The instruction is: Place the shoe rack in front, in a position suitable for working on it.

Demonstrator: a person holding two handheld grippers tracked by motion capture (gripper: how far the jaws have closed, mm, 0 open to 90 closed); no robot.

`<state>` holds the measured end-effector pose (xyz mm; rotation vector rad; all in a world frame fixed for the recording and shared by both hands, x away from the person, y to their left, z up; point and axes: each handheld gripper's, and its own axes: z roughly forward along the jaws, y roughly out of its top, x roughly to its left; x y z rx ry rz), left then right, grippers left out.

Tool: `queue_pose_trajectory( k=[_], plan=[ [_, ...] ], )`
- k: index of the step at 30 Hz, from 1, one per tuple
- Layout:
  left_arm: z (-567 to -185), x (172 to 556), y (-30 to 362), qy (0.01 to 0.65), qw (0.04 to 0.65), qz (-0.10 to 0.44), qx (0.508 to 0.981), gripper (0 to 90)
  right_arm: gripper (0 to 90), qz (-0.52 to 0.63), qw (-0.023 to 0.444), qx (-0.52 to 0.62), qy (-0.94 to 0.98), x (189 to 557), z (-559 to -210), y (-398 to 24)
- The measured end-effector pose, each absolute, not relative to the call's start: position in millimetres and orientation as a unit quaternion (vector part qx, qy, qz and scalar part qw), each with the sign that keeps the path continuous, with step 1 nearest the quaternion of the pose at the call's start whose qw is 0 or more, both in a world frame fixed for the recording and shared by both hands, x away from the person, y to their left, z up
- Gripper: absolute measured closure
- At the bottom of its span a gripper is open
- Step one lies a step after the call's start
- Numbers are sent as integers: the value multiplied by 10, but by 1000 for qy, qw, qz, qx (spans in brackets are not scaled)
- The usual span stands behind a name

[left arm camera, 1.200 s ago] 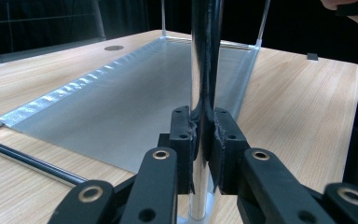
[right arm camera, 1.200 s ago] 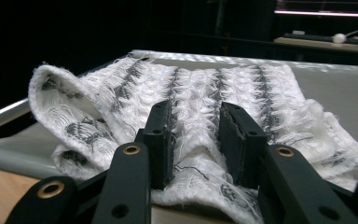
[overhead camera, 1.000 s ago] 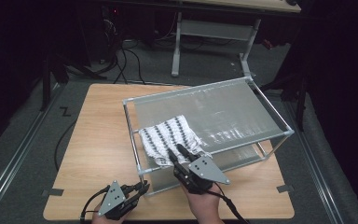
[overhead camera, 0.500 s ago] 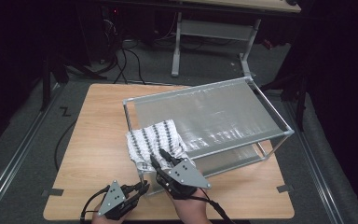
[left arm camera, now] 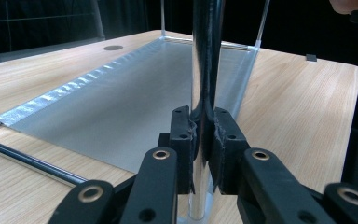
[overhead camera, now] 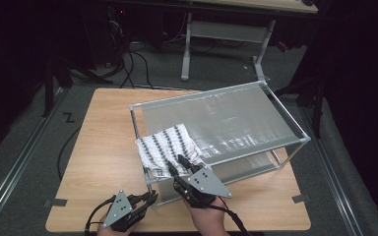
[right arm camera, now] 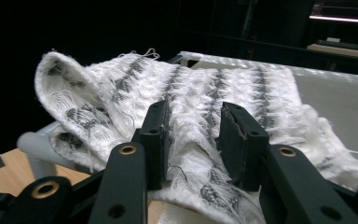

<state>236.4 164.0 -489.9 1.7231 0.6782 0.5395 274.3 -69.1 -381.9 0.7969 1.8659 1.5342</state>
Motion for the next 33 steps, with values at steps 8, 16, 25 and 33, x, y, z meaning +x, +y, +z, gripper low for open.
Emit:
queue_pose_trajectory(
  k=[8, 16, 25, 33],
  plan=[
    [-4899, 2368, 1641, 289, 570, 229, 734, 806, 623, 568, 310, 318, 693, 2814, -3814, -930],
    [-4900, 2370, 1641, 289, 571, 229, 734, 806, 621, 553, 334, 350, 678, 2938, -3808, -1284],
    [-4900, 2368, 1638, 290, 571, 229, 733, 806, 622, 529, 363, 386, 663, 3095, -3792, -1703],
    [-4900, 2369, 1639, 289, 571, 229, 734, 806, 622, 515, 379, 415, 647, 3242, -3787, -2057]
  ],
)
